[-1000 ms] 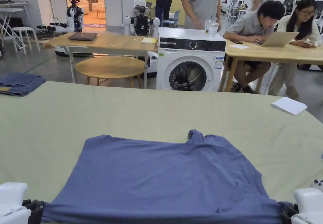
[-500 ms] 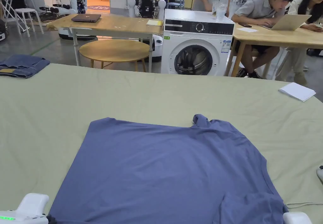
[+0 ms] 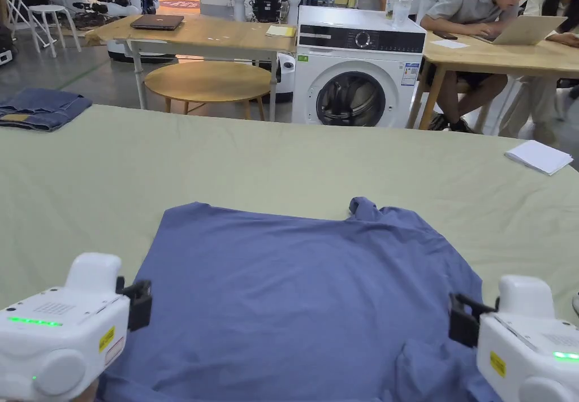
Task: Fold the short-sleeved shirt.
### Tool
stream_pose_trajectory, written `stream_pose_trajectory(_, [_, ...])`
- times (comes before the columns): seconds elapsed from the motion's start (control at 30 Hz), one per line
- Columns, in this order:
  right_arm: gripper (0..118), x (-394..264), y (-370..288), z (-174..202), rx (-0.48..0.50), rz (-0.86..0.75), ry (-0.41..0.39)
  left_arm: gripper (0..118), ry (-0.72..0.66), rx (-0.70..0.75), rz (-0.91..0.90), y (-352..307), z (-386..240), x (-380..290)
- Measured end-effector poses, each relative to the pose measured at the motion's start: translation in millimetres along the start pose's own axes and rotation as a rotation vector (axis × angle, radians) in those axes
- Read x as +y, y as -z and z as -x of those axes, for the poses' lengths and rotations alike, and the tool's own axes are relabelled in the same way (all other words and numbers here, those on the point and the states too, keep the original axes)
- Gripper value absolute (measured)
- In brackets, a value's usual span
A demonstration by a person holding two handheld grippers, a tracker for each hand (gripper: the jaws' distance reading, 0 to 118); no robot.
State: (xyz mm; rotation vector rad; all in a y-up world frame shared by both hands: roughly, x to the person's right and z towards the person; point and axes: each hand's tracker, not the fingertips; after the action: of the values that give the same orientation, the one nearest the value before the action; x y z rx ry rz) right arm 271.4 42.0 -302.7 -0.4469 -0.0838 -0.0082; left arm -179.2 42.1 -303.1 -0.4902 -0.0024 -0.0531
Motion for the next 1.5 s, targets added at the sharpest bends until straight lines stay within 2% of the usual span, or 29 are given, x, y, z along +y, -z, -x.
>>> stream_pose_trajectory(0.07, [56, 7.1, -2.6, 17.8, -0.002, -0.073, 0.005, 30, 0.018, 0.011, -0.080, -1.5, -12.6, 8.3])
stream_pose_trajectory(0.1, [50, 11.5, -4.7, 28.4, 0.007, -0.115, 0.005, 30, 0.015, 0.013, -0.121, -4.5, -19.1, 12.7])
stream_pose_trajectory(0.13, [32, 13.6, -6.5, 35.0, 0.009, -0.141, 0.002, 28, 0.008, 0.016, -0.147, -6.8, -24.1, 16.6])
stream_pose_trajectory(0.17, [18, 15.0, -8.8, 42.0, 0.013, -0.175, 0.006, 22, 0.005, 0.011, -0.170, -9.9, -28.9, 20.7])
stream_pose_trajectory(0.23, [0, 16.9, -10.2, 50.8, 0.005, -0.215, 0.010, 0, 0.001, 0.015, -0.228, -12.0, -35.4, 24.1])
stream_pose_trajectory(0.3, [0, 17.1, -15.7, 54.7, 0.017, -0.254, 0.025, 0, 0.010, 0.068, -0.270, -15.8, -40.4, 26.0])
stream_pose_trajectory(0.4, [0, 17.6, -20.5, 59.3, 0.010, -0.279, 0.006, 0, -0.031, 0.037, -0.294, -20.1, -35.1, 26.0])
stream_pose_trajectory(0.57, [0, 18.4, -24.6, 60.5, 0.011, -0.288, -0.020, 0, -0.010, 0.066, -0.238, -19.9, -16.6, 19.2])
stream_pose_trajectory(0.67, [0, 16.6, -21.7, 59.3, 0.013, -0.271, -0.041, 0, -0.014, 0.043, -0.109, -17.6, 3.5, 12.0])
stream_pose_trajectory(0.87, [0, 4.9, -10.5, 54.3, 0.014, -0.204, -0.056, 0, 0.001, -0.008, 0.258, -11.6, 39.2, -15.5])
stream_pose_trajectory(1.0, [0, -4.4, -2.9, 51.9, 0.015, -0.152, -0.057, 0, -0.131, -0.062, 0.437, 1.3, 62.7, -41.2])
stream_pose_trajectory(1.03, [0, -6.6, -1.3, 51.7, 0.014, -0.142, -0.058, 5, -0.164, -0.076, 0.471, 5.0, 67.0, -47.0])
stream_pose_trajectory(1.13, [0, -12.5, 1.1, 49.4, 0.014, -0.113, -0.060, 38, -0.232, -0.057, 0.536, 16.9, 71.3, -61.4])
stream_pose_trajectory(1.2, [0, -16.0, 1.6, 47.9, 0.013, -0.100, -0.063, 46, -0.252, -0.015, 0.553, 26.1, 71.7, -70.0])
stream_pose_trajectory(1.3, [0, -20.7, 2.3, 44.4, 0.004, -0.073, -0.078, 49, -0.261, 0.031, 0.650, 39.2, 68.5, -82.4])
stream_pose_trajectory(1.37, [0, -23.4, 1.4, 39.6, 0.002, -0.060, -0.081, 49, -0.234, 0.032, 0.606, 34.3, 60.4, -82.9])
stream_pose_trajectory(1.5, [0, -27.5, -0.6, 29.8, -0.012, -0.034, -0.097, 48, -0.181, 0.047, 0.641, 32.4, 51.3, -78.4])
